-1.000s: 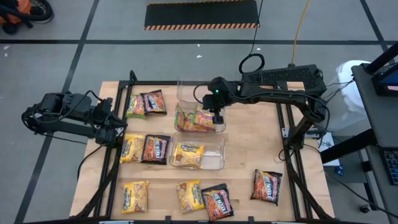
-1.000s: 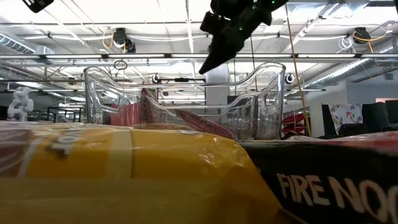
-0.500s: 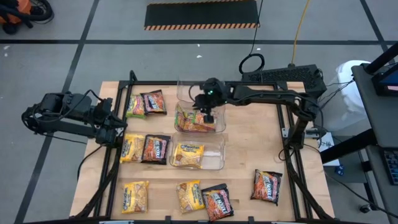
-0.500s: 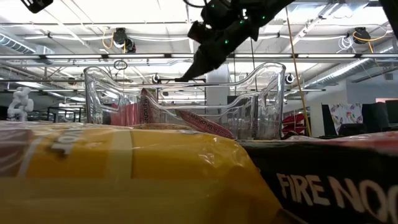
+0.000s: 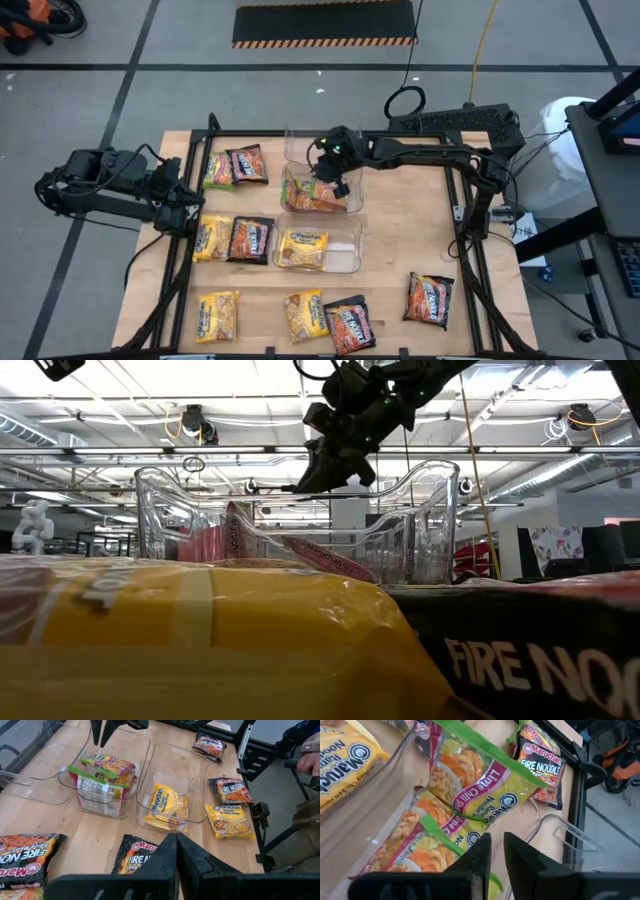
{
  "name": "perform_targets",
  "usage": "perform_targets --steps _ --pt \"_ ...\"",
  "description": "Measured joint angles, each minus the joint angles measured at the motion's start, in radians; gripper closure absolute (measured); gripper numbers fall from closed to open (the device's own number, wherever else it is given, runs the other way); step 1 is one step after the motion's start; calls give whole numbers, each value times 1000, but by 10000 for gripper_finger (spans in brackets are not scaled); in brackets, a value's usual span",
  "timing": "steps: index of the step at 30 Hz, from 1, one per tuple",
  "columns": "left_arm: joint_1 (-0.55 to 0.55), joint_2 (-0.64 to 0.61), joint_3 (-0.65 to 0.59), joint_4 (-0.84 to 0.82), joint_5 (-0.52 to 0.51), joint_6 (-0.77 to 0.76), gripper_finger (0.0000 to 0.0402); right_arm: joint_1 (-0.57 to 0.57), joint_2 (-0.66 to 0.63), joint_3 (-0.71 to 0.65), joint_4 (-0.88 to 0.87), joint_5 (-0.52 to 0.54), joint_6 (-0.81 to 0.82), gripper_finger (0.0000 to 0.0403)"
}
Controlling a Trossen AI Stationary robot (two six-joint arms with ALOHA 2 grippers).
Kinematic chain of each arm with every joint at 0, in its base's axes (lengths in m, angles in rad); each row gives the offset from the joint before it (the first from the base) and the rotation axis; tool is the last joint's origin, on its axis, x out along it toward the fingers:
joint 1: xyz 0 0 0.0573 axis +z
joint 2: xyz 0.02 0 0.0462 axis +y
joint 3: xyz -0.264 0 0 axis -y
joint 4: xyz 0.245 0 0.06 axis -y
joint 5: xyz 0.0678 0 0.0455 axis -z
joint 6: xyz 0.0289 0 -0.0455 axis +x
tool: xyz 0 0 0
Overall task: Sort Maruchan noodles
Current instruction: Put the black noodle pack into the top transparent bin
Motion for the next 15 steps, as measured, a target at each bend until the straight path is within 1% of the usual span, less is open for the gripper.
perform_targets --steps 6,12,15 --pt "0 0 0 0 0 -11 394 0 13 1 24 -1 3 367" --pt "0 0 0 0 0 -30 394 10 47 0 -9 -1 8 367" --pt "0 0 0 1 0 -41 394 22 50 2 12 -1 -23 367"
